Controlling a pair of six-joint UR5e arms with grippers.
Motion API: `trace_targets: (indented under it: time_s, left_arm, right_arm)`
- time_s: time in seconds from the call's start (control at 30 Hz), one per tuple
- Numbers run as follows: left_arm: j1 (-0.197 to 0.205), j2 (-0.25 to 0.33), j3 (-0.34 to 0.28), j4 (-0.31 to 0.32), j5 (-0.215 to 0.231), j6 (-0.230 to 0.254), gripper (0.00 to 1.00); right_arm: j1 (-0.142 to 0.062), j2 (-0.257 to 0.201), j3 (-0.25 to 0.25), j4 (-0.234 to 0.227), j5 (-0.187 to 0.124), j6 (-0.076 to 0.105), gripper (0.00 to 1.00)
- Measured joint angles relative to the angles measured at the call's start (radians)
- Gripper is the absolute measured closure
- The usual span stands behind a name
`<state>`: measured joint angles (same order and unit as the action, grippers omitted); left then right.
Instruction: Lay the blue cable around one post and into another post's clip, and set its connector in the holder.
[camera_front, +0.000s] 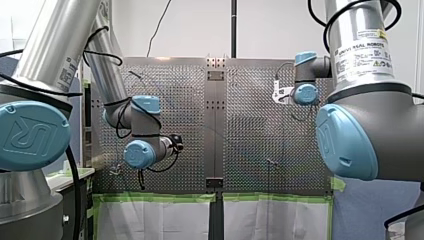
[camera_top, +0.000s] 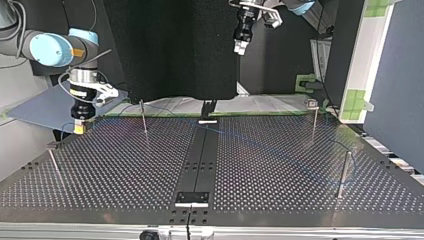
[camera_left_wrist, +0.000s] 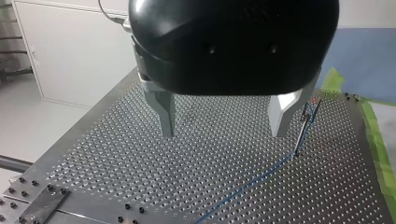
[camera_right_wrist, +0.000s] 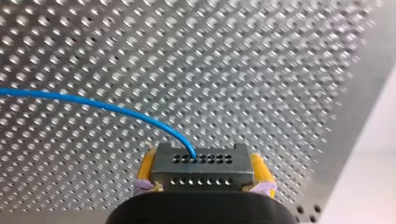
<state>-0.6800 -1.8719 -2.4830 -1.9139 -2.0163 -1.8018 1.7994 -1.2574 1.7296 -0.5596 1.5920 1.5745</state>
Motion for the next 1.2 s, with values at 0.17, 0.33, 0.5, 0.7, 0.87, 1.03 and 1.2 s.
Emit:
trace_targets:
  time_s: [0.17, 0.33, 0.5, 0.7, 0.87, 1.03, 1.2]
  left_arm:
    - [0.004, 0.0, 0.0, -0.014, 0.0, 0.006, 0.0]
    - [0.01, 0.0, 0.0, -0.025, 0.0, 0.015, 0.0]
    - [0.014, 0.0, 0.0, -0.03, 0.003, 0.016, 0.0]
    - [0.016, 0.0, 0.0, -0.044, 0.004, 0.02, 0.0]
    - [0.018, 0.0, 0.0, -0.059, 0.005, 0.03, 0.0]
    - [0.021, 0.0, 0.0, -0.077, 0.005, 0.042, 0.0]
    - [0.021, 0.0, 0.0, -0.09, 0.004, 0.044, 0.0]
  right_arm:
    - [-0.014, -0.038, 0.038, -0.031, 0.003, 0.017, 1.0]
    - [-0.029, -0.046, 0.068, -0.042, 0.006, 0.022, 1.0]
    - [-0.05, -0.047, 0.095, -0.063, 0.016, 0.026, 1.0]
    - [-0.083, -0.041, 0.106, -0.082, 0.015, 0.034, 1.0]
    - [-0.116, -0.019, 0.105, -0.114, -0.011, 0.034, 1.0]
    - [-0.158, -0.001, 0.091, -0.121, -0.05, 0.027, 1.0]
    - [-0.197, 0.013, 0.056, -0.094, -0.079, -0.002, 1.0]
